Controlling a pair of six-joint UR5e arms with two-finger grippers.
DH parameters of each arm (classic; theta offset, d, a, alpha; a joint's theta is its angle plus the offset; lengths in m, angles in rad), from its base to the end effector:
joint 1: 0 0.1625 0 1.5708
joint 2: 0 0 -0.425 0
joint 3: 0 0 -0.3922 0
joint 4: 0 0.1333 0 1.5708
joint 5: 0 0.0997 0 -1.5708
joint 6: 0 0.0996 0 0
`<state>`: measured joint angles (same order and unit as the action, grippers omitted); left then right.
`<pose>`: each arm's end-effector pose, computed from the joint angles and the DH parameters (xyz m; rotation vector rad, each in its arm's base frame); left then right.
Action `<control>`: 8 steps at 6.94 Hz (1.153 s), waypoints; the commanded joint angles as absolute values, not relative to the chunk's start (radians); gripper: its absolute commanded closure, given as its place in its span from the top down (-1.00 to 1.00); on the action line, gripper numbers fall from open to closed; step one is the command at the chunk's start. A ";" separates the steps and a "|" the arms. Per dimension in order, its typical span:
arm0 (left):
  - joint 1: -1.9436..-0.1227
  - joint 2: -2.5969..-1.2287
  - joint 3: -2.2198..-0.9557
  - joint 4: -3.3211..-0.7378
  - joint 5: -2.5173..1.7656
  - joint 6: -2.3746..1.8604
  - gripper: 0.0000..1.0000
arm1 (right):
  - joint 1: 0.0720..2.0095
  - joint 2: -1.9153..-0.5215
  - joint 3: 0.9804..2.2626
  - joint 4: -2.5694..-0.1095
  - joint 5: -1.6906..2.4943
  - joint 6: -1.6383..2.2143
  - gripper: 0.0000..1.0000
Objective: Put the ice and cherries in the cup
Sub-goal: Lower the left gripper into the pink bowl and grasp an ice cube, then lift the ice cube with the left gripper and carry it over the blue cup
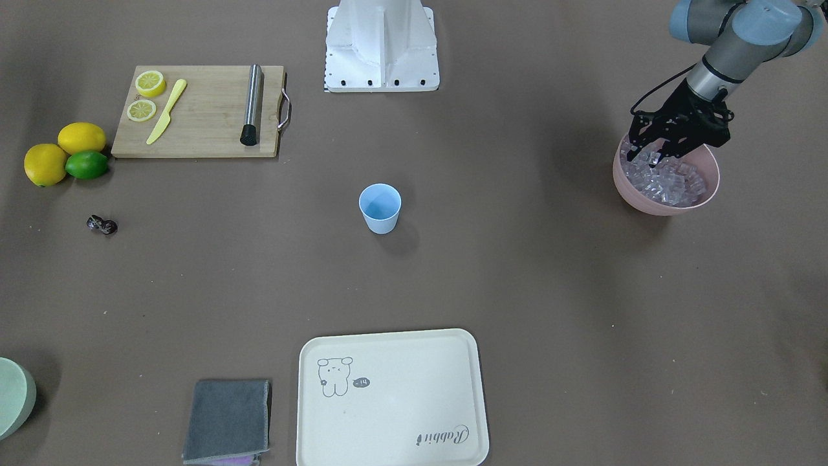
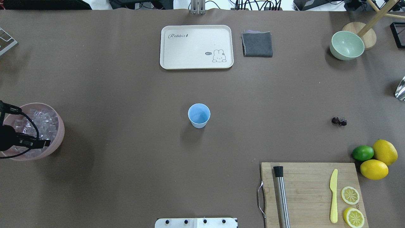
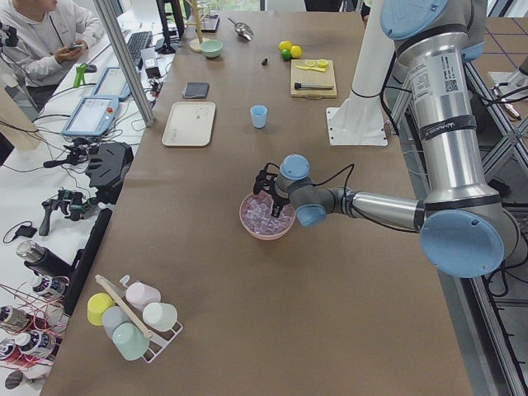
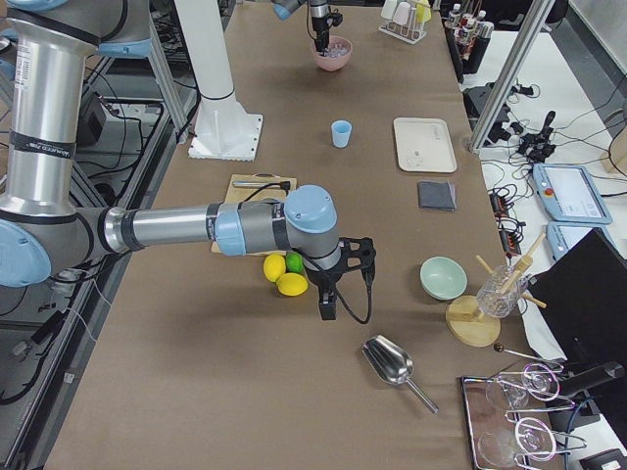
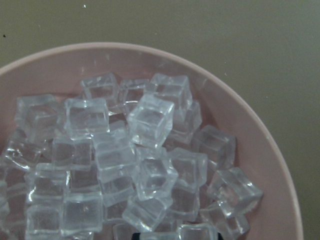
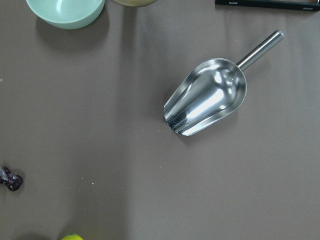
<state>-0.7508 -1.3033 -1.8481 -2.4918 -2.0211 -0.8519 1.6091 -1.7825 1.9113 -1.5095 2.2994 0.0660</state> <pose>0.2394 -0.3464 0.5421 0.3036 0.9577 0.1803 0.0827 -0.4087 0.5818 0.1715 -0.7287 0.0301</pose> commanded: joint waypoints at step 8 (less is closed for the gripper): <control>-0.942 -1.713 -1.790 -2.485 -2.221 -1.076 -1.00 | 1.609 -1.782 1.910 -1.509 2.298 0.064 1.00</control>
<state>-0.9602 -1.6040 -1.8165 -2.4850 -2.2252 -0.9608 1.6092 -1.7825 1.9100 -1.5094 2.2979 0.0644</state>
